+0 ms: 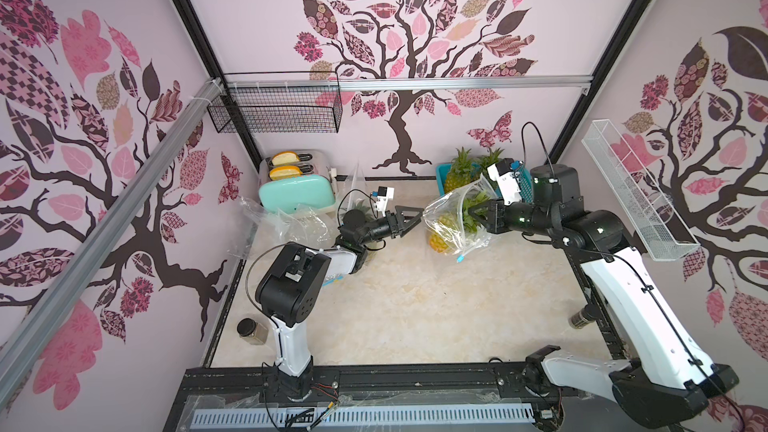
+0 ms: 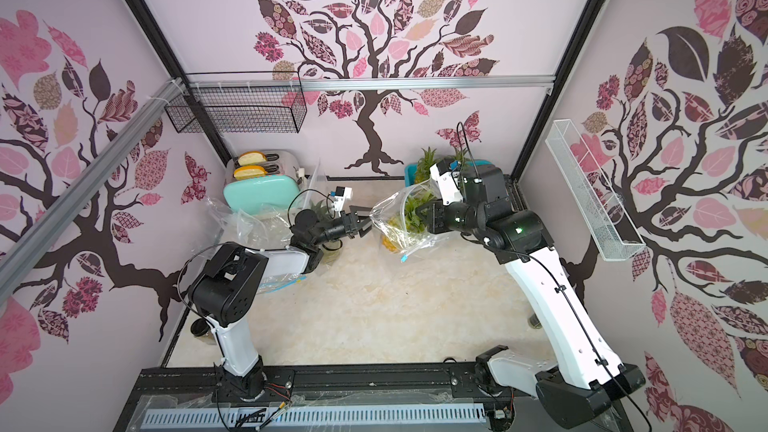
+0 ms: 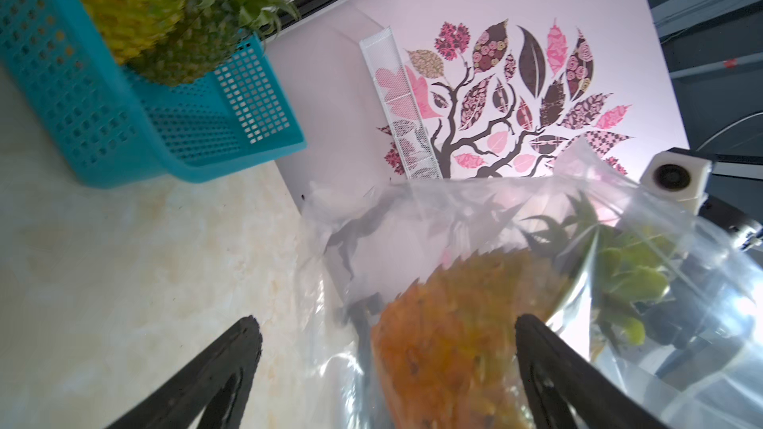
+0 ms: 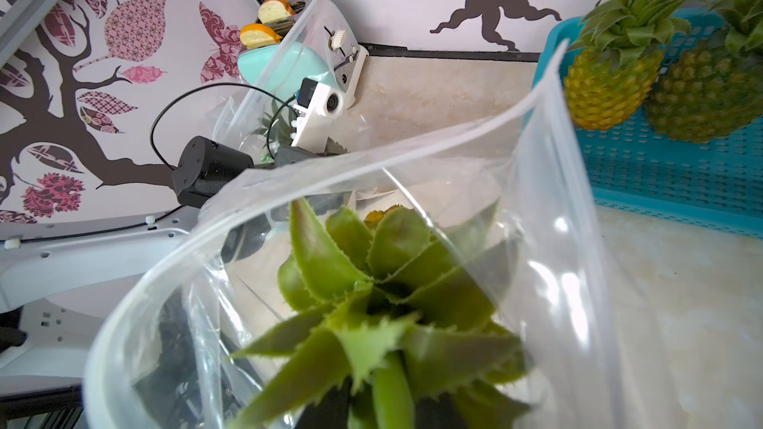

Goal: Open the zip-top bag and take out the pineapple
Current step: Pick up the pineapple from the zipper food storage bag.

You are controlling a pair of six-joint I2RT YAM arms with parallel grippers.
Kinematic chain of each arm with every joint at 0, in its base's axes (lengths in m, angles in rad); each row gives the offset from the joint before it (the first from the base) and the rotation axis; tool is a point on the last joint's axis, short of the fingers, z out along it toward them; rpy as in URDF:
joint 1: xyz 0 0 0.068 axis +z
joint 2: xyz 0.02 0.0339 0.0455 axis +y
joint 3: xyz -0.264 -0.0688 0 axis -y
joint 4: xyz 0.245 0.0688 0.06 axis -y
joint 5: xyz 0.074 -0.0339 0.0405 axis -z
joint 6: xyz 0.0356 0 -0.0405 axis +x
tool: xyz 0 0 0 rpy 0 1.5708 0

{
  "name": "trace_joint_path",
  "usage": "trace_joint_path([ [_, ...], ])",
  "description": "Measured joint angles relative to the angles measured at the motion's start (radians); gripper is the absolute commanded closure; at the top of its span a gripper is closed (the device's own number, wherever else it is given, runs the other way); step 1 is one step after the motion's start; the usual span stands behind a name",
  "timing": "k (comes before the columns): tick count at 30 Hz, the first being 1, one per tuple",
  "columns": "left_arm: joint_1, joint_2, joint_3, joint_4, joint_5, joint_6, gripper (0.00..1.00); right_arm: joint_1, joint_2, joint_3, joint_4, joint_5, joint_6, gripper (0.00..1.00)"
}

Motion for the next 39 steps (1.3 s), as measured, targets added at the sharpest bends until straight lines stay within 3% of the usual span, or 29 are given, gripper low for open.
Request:
trace_joint_path([
  [7, -0.031, 0.024, 0.129, 0.044, 0.021, -0.034, 0.02, 0.0, 0.001, 0.0, 0.024, -0.081, 0.001, 1.0],
  [9, -0.045, 0.032, 0.14, 0.046, 0.029, -0.042, 0.09, 0.001, 0.003, 0.0, 0.032, -0.093, 0.001, 1.0],
  [11, -0.054, 0.034, 0.141, 0.046, 0.038, -0.047, 0.29, 0.001, 0.007, 0.0, 0.039, -0.099, 0.001, 1.0],
  [13, -0.059, 0.034, 0.142, 0.048, 0.048, -0.05, 0.62, 0.001, 0.013, 0.0, 0.048, -0.102, 0.0, 1.0],
  [14, -0.06, 0.034, 0.142, 0.049, 0.049, -0.052, 0.74, 0.001, 0.016, 0.0, 0.051, -0.103, 0.0, 1.0],
  [16, -0.059, 0.034, 0.142, 0.055, 0.053, -0.053, 0.96, 0.001, 0.023, 0.0, 0.056, -0.101, 0.0, 1.0],
  [17, -0.058, 0.032, 0.142, 0.054, 0.055, -0.058, 1.0, 0.001, 0.027, -0.001, 0.059, -0.101, -0.003, 1.0],
  [27, -0.018, 0.014, 0.084, 0.018, 0.047, -0.013, 1.0, 0.001, 0.03, -0.006, 0.08, -0.109, -0.015, 1.0],
  [35, 0.01, -0.079, 0.041, -0.503, -0.032, 0.379, 1.0, 0.001, 0.026, 0.076, 0.034, -0.098, -0.04, 1.0],
  [39, 0.01, -0.135, 0.036, -0.653, -0.058, 0.497, 1.0, 0.001, 0.02, 0.116, 0.027, -0.101, -0.045, 1.0],
])
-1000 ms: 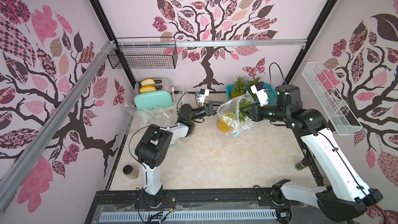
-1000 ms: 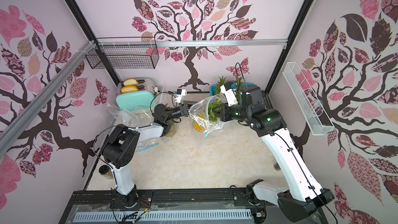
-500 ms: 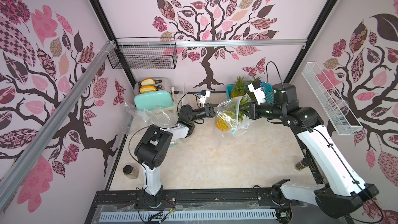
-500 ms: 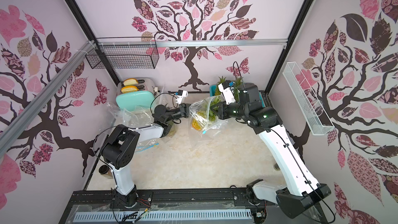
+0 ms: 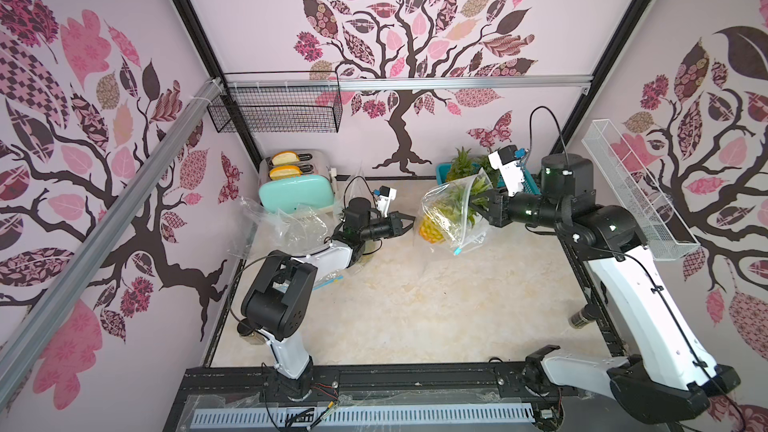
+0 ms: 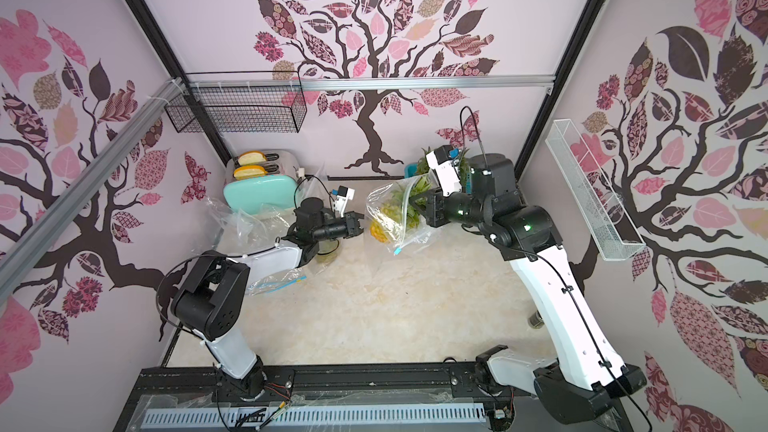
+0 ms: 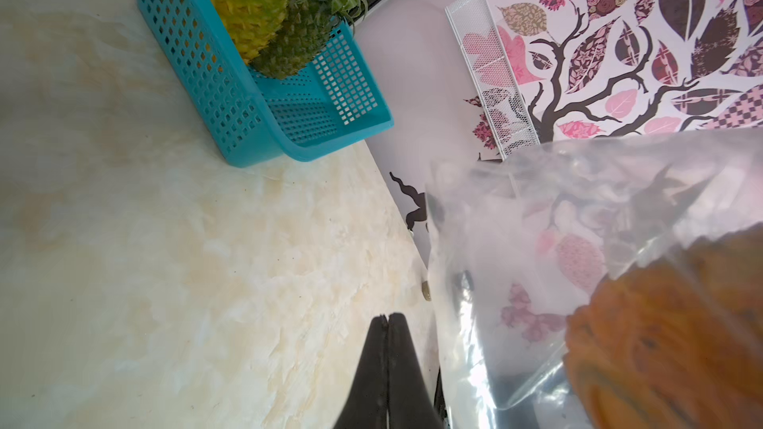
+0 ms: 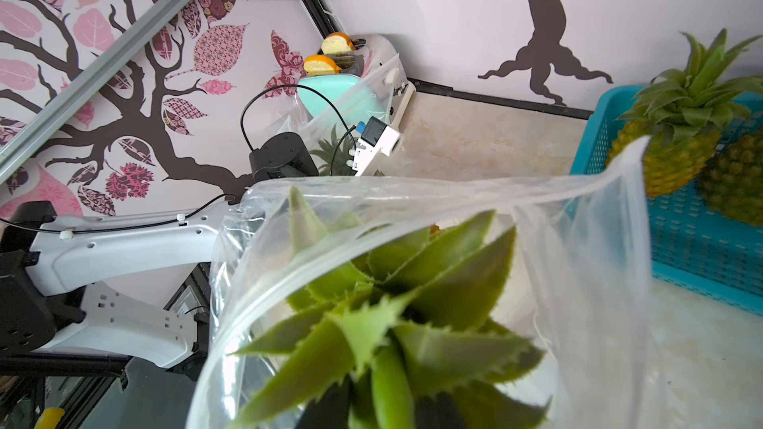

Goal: Open the zip-top bag and take out the pineapple
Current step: Pick up the pineapple from the zipper food storage bag.

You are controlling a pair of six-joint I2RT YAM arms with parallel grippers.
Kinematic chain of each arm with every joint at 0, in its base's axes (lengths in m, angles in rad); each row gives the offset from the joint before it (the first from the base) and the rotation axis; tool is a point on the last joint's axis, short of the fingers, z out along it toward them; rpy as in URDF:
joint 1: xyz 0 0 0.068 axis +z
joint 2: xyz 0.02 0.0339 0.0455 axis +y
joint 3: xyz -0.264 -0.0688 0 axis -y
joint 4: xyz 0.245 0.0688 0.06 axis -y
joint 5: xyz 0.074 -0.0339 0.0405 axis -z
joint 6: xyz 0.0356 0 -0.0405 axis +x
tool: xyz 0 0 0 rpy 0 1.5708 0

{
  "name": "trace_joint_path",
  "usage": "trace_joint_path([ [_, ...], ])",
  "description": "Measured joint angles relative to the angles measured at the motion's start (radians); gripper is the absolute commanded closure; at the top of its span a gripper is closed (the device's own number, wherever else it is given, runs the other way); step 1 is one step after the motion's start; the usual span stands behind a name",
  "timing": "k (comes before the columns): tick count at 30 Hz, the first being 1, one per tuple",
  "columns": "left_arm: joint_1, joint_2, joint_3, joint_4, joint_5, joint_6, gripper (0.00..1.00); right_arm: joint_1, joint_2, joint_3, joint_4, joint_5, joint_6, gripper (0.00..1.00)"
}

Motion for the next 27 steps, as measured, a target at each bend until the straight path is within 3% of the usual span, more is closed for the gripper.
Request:
trace_joint_path([
  [3, 0.004, -0.005, -0.021, 0.042, 0.02, -0.024, 0.67, 0.0, -0.002, 0.003, -0.002, -0.011, -0.008, 1.0],
  [7, 0.017, 0.031, -0.055, 0.28, 0.087, -0.206, 0.44, 0.0, -0.002, 0.002, -0.017, -0.053, -0.056, 1.0],
  [10, 0.024, 0.1, -0.009, 0.474, 0.135, -0.378, 0.38, 0.0, -0.002, 0.002, -0.032, -0.101, -0.109, 1.0],
  [15, 0.016, 0.135, 0.075, 0.608, 0.192, -0.545, 0.29, 0.0, -0.002, -0.005, -0.037, -0.151, -0.189, 1.0],
  [27, -0.009, 0.073, 0.102, 0.681, 0.229, -0.678, 0.19, 0.0, 0.055, -0.025, -0.009, -0.161, -0.262, 1.0],
])
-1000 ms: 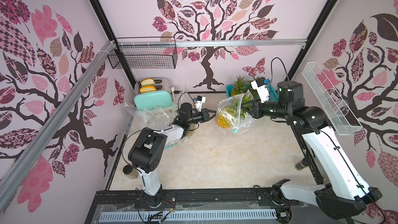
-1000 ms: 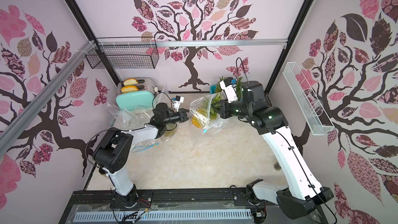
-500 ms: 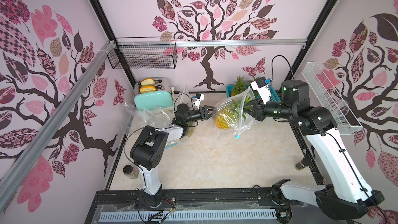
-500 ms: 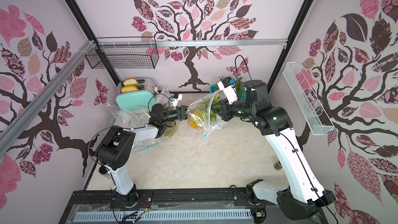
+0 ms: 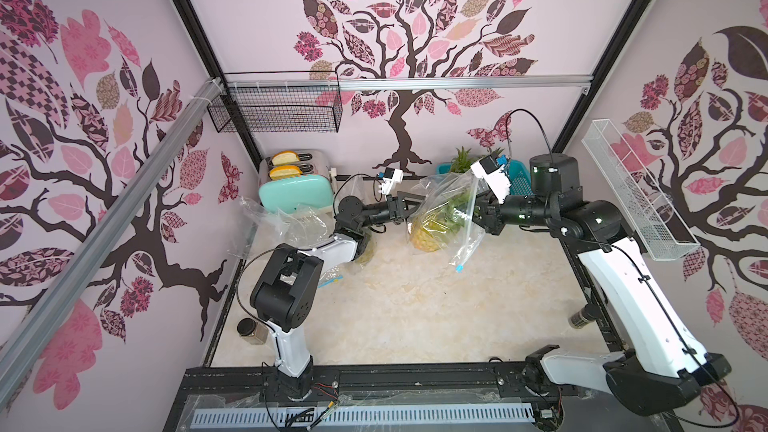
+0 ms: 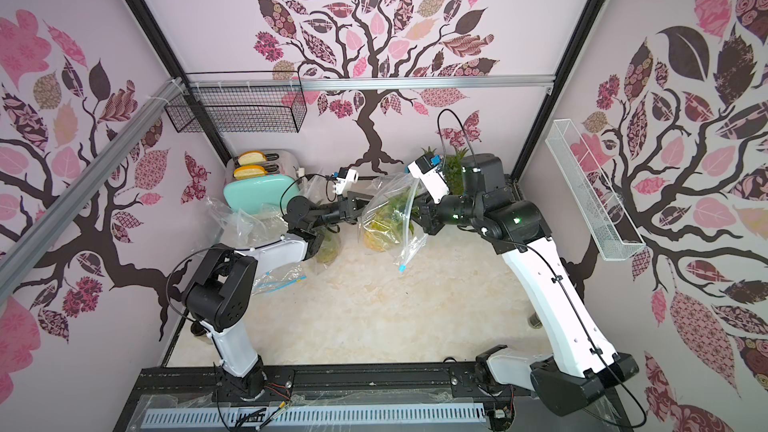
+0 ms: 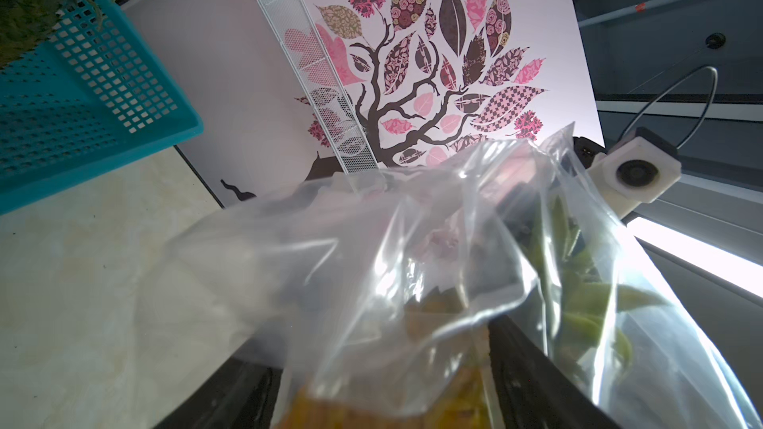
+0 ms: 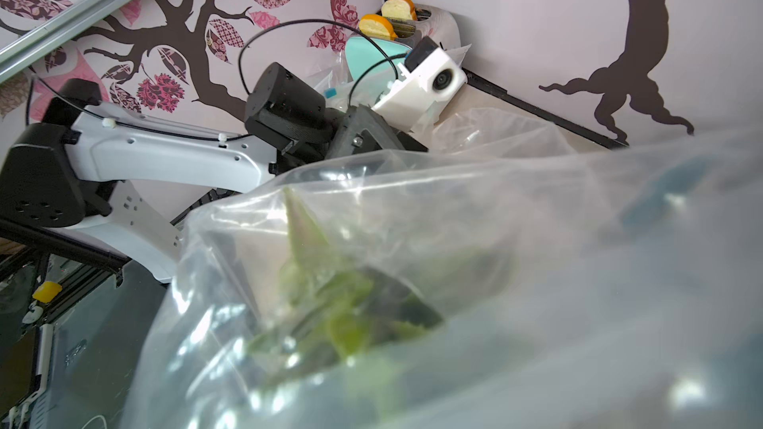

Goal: Open the zip-top bag and take out the pineapple
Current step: Pick up the pineapple from the zipper food storage bag.

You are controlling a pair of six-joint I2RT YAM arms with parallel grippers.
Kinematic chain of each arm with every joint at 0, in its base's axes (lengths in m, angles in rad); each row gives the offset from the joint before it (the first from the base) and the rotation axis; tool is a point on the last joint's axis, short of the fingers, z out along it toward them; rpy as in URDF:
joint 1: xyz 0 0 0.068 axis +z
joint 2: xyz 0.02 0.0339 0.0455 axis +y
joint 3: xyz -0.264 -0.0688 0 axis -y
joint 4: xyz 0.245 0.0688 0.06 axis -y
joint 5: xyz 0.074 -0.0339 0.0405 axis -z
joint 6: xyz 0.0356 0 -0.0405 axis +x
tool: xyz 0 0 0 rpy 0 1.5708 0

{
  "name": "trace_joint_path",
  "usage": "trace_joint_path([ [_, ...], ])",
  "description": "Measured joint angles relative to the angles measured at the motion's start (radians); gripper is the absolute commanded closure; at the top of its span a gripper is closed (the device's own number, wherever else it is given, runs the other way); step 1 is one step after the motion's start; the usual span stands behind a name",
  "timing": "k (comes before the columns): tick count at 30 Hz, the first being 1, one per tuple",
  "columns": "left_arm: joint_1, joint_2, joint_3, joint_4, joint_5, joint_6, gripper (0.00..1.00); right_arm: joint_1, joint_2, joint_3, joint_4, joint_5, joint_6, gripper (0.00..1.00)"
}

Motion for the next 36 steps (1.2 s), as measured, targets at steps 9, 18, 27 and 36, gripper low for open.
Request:
trace_joint_path([
  [9, -0.016, -0.049, 0.013, 0.011, 0.0, -0.026, 0.22, 0.0, 0.031, 0.003, 0.01, 0.018, -0.011, 1.0],
  [18, -0.025, -0.047, 0.016, -0.032, -0.023, 0.006, 1.0, 0.005, 0.032, 0.049, 0.009, -0.005, -0.008, 1.0],
  [27, -0.027, -0.139, 0.047, -0.678, -0.093, 0.557, 1.0, 0.005, 0.021, 0.09, -0.053, 0.138, -0.002, 1.0],
  [36, -0.027, -0.092, 0.016, -1.084, -0.288, 0.883, 1.0, 0.001, -0.065, 0.224, -0.058, 0.322, 0.023, 1.0],
])
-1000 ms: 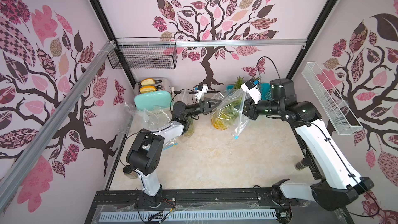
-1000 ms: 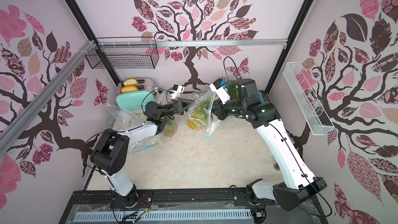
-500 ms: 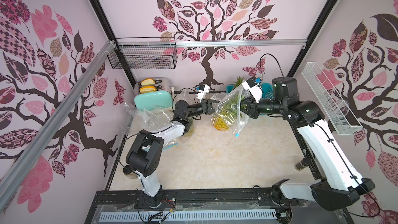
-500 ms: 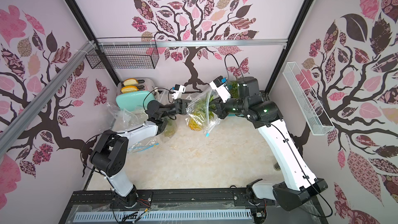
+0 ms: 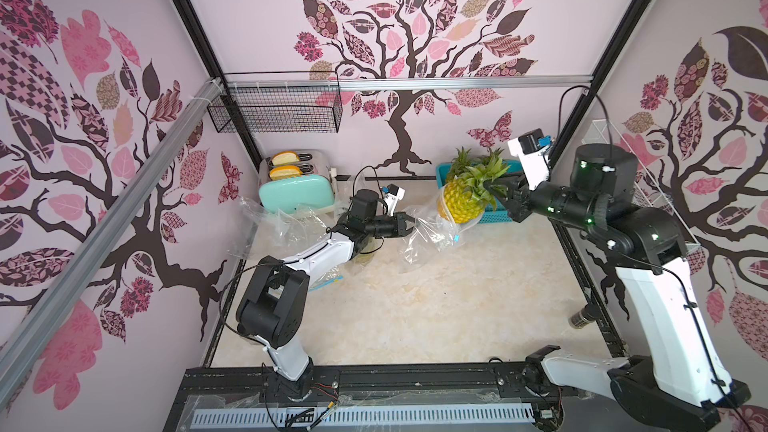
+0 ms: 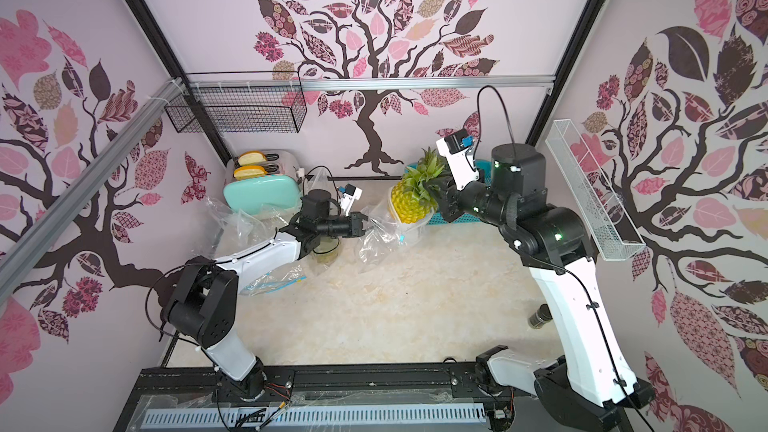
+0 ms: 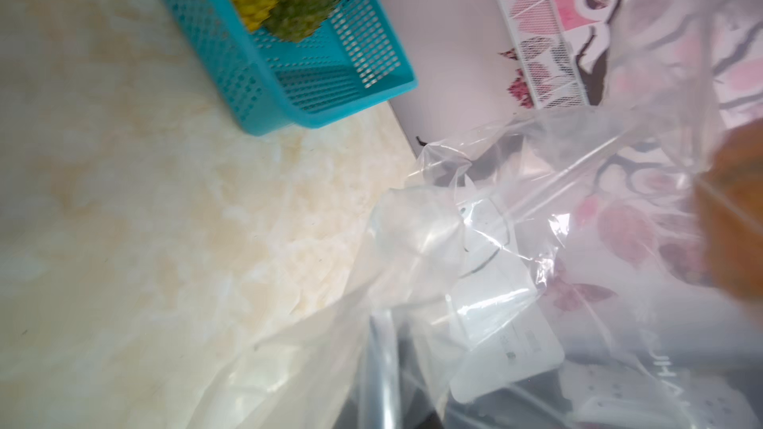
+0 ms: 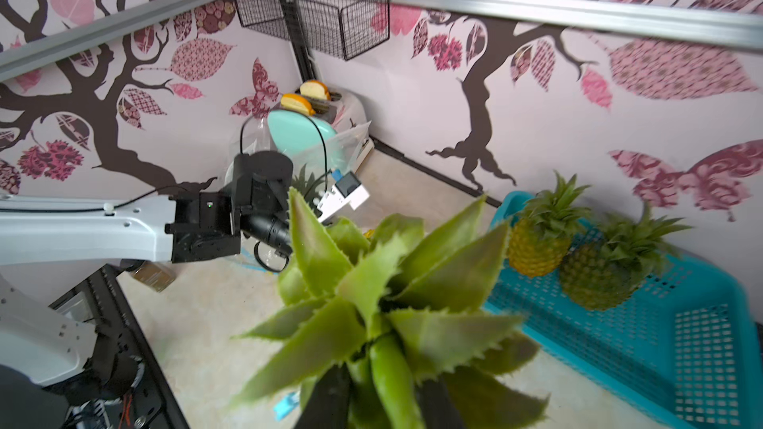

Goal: Open the zip-top bag and take out the pineapple
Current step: Pick up the pineapple from the zipper food storage bag, then place the zipper food storage bag at the center of the board.

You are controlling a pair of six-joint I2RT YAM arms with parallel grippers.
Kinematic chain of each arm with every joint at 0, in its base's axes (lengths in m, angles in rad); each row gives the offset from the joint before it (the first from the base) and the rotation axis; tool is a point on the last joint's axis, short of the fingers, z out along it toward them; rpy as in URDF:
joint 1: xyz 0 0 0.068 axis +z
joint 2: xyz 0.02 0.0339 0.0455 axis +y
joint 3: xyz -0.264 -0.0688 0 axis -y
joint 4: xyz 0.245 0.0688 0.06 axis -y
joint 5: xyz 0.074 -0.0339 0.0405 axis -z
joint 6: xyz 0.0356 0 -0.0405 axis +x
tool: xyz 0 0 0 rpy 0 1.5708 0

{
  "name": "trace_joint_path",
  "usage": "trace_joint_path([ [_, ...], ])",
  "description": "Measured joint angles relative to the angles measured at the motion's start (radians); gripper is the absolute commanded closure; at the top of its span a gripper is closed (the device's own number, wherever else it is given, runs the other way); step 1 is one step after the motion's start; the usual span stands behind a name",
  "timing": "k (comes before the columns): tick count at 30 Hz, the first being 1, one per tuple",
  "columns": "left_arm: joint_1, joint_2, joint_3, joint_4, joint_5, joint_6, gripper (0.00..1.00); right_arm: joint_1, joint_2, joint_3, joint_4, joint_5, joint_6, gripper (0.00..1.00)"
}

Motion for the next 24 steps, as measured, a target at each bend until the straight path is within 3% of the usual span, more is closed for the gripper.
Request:
trace_joint_path([
  [8, -0.002, 0.071, -0.066, -0.072, -0.102, 0.03, 1.0, 0.0, 0.002, 0.027, 0.033, 0.13, 0.022, 1.0],
  [15, -0.006, 0.069, -0.058, -0.011, -0.081, -0.041, 1.0, 0.0, 0.035, 0.003, 0.076, 0.261, 0.029, 1.0],
  [24, 0.009, -0.016, 0.202, 0.051, -0.006, -0.16, 1.0, 0.0, 0.043, -0.137, 0.1, 0.408, 0.026, 1.0],
])
